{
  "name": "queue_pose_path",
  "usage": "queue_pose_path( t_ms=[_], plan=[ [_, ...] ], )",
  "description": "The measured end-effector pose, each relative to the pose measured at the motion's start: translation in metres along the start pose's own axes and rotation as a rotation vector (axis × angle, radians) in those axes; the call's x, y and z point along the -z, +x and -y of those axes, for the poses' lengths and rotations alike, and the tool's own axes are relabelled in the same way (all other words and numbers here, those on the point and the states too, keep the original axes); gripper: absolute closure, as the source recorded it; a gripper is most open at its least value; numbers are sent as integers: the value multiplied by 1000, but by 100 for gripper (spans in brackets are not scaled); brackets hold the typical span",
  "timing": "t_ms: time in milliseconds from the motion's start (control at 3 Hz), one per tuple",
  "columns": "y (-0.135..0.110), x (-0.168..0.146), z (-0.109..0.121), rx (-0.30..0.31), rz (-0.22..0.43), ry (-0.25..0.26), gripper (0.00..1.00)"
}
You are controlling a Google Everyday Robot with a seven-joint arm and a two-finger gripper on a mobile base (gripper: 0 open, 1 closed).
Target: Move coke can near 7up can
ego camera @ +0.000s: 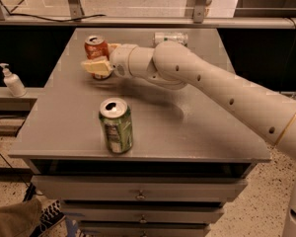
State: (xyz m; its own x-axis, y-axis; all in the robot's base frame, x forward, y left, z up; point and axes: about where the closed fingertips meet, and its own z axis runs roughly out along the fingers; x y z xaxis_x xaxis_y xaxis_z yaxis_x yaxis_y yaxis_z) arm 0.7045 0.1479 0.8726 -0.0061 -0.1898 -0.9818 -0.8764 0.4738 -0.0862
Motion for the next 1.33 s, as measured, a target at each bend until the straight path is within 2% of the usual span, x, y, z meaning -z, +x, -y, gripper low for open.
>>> queue_pose_path(
  t_ms=[333,667,1000,1333],
  plan=[
    [4,15,7,2,-11,36,64],
    [7,46,13,6,-42,78,87],
    [12,95,23,6,-82,143,100],
    [5,178,48,34,-119,284,100]
  ],
)
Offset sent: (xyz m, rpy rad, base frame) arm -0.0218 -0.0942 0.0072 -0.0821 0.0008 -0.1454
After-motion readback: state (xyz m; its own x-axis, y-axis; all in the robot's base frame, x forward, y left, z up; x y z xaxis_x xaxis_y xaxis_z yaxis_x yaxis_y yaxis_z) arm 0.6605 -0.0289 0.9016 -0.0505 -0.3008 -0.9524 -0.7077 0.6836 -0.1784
